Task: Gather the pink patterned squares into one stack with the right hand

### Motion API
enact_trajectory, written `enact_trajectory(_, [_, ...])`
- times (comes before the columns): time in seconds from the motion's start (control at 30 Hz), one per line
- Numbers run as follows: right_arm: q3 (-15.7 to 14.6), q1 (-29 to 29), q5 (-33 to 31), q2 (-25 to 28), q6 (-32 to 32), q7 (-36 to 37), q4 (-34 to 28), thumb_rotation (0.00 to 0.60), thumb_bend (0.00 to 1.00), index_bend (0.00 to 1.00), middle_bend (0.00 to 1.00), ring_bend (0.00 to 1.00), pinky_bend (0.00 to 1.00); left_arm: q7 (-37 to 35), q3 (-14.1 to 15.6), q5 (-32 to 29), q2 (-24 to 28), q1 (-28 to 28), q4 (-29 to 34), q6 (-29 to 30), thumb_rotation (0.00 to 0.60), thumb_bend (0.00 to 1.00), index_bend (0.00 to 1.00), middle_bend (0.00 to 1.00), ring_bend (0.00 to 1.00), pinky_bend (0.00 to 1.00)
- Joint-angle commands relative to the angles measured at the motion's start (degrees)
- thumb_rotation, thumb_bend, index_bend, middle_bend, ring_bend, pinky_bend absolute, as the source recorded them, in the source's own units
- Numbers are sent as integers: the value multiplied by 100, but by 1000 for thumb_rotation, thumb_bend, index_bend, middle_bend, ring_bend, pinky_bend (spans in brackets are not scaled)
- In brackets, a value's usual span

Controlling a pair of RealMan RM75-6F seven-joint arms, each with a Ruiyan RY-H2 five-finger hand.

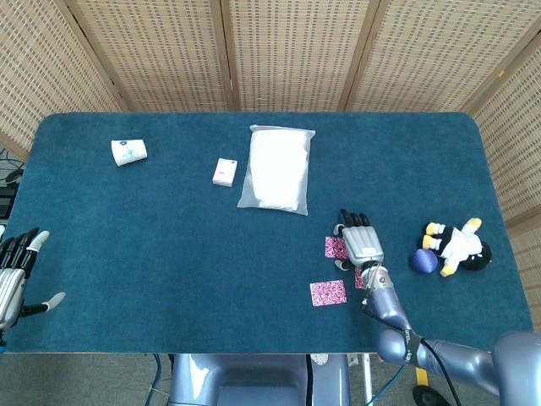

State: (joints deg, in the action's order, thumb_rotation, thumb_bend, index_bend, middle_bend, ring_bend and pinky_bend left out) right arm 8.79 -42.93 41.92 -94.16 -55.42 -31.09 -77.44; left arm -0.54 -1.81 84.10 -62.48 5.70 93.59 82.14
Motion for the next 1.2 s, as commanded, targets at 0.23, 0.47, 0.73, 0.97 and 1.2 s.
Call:
enact_trajectory(0.23, [-21,30,99,-81,50,54,148,600,260,323,0,0,0,10,-1,-1,-4,-4,3,10,600,0,0,0,0,0])
enact_trajectory(0.47, [2,45,67,-106,129,72,209,600,395,476,0,0,0,11,-1,-5,-2,-4,8,9,600,0,0,0,0,0])
enact_trajectory(0.73, [67,56,64,-65,177,144,178,600,414,539,0,0,0,9,-2,0,-6,-5,5,16,600,0,0,0,0,0])
enact_trajectory(0.97, [77,96,157,-51,184,246,192,600,414,556,0,0,0,16,-1,3,-9,-6,0,22,600,0,0,0,0,0])
enact_trajectory(1.2, [68,113,213,-47,173,246,193,600,414,568,0,0,0,19,-2,2,-12,-7,0,25,600,0,0,0,0,0])
